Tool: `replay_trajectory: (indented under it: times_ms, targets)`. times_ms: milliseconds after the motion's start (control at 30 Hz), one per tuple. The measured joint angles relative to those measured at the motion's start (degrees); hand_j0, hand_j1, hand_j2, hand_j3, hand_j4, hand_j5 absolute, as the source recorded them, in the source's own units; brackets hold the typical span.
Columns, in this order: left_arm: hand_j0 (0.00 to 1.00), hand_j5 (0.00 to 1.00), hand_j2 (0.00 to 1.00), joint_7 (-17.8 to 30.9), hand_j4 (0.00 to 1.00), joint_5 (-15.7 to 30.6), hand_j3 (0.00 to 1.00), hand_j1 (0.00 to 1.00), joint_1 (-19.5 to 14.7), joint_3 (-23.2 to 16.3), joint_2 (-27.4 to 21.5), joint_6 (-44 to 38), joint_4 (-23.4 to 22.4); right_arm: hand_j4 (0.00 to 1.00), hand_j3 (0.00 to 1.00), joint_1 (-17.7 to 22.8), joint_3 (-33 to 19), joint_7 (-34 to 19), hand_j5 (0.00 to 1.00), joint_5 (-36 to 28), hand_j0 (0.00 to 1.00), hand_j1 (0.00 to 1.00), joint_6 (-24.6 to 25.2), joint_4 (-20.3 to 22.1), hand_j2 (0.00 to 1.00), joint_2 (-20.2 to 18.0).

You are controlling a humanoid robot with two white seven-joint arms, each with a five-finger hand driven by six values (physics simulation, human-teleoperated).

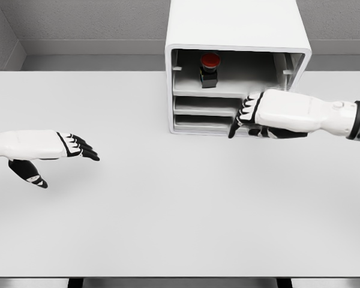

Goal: Slide open multi-storey tabletop storage cabinets and put open load switch and slide close multi-storey tabletop storage cabinets

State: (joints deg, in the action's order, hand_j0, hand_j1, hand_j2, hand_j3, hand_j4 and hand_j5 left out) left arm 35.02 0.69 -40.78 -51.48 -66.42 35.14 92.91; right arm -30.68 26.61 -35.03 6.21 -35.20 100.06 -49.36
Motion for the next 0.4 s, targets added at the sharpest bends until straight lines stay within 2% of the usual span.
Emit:
replay_trajectory:
  times_ms: [200,400]
  targets:
    - [1.0,1.0,1.0,0.0,1.0,0.0,1.0,1.0,0.0,-0.1,0.0,0.0,0.0,1.0,1.0,4.7,0.3,0.0,1.0,0.1,1.0,1.0,0.0,0.6,1.0,-2.1]
    - [1.0,1.0,1.0,0.0,1.0,0.0,1.0,1.0,0.0,-0.1,0.0,0.0,0.0,1.0,1.0,4.7,1.2,0.0,1.0,0.3,1.0,1.0,0.0,0.7,1.0,-2.7]
